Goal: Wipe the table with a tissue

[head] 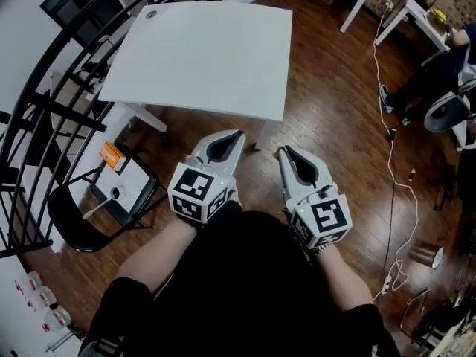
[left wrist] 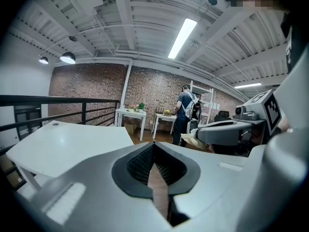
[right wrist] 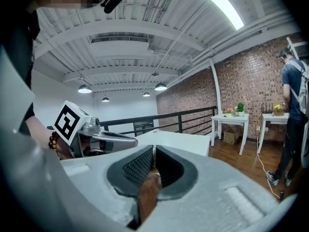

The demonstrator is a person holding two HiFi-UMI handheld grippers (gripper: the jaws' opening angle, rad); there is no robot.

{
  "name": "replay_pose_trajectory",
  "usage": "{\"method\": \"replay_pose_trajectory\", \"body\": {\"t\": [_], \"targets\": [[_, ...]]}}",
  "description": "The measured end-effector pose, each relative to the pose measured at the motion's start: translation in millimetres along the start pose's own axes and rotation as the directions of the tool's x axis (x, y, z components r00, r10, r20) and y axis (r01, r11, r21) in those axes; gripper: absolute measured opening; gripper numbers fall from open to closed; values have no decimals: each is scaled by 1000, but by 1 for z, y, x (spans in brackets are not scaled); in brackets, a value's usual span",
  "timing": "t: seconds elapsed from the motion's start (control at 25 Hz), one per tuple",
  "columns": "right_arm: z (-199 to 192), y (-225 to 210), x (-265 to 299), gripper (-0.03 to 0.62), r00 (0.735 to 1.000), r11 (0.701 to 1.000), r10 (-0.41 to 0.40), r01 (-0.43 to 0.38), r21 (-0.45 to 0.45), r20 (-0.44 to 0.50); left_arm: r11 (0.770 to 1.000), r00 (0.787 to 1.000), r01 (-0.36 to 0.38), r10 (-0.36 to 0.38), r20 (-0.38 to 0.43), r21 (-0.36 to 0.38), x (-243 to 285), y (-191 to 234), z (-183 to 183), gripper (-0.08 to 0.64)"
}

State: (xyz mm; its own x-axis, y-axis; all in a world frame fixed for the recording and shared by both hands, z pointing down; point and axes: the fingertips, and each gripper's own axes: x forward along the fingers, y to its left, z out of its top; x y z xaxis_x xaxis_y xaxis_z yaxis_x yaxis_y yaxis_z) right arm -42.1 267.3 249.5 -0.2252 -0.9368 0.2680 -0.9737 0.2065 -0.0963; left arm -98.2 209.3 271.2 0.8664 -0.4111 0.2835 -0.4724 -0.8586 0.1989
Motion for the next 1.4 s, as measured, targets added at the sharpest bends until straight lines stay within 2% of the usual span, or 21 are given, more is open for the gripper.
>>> {"method": "replay_pose_trajectory", "body": {"t": [0.28, 0.68, 1.0, 1.4], "targets": [[20, -15, 59, 8, 999, 1000, -23, 23, -16, -27, 999, 999, 38, -38, 1, -15, 31, 50, 19, 11], [35, -13, 118, 8, 998, 999, -19, 16, -42, -66, 999, 999, 32, -32, 12, -38, 40, 107, 33, 11], [37, -19, 147, 8, 997, 999, 4, -8, -53, -76, 999, 1000, 11, -11, -2, -47, 44, 130, 30, 11], [37, -50, 185, 8, 993, 996, 63, -69, -52, -103, 997, 999, -41, 40, -18, -58, 75, 152, 33, 11]]}}
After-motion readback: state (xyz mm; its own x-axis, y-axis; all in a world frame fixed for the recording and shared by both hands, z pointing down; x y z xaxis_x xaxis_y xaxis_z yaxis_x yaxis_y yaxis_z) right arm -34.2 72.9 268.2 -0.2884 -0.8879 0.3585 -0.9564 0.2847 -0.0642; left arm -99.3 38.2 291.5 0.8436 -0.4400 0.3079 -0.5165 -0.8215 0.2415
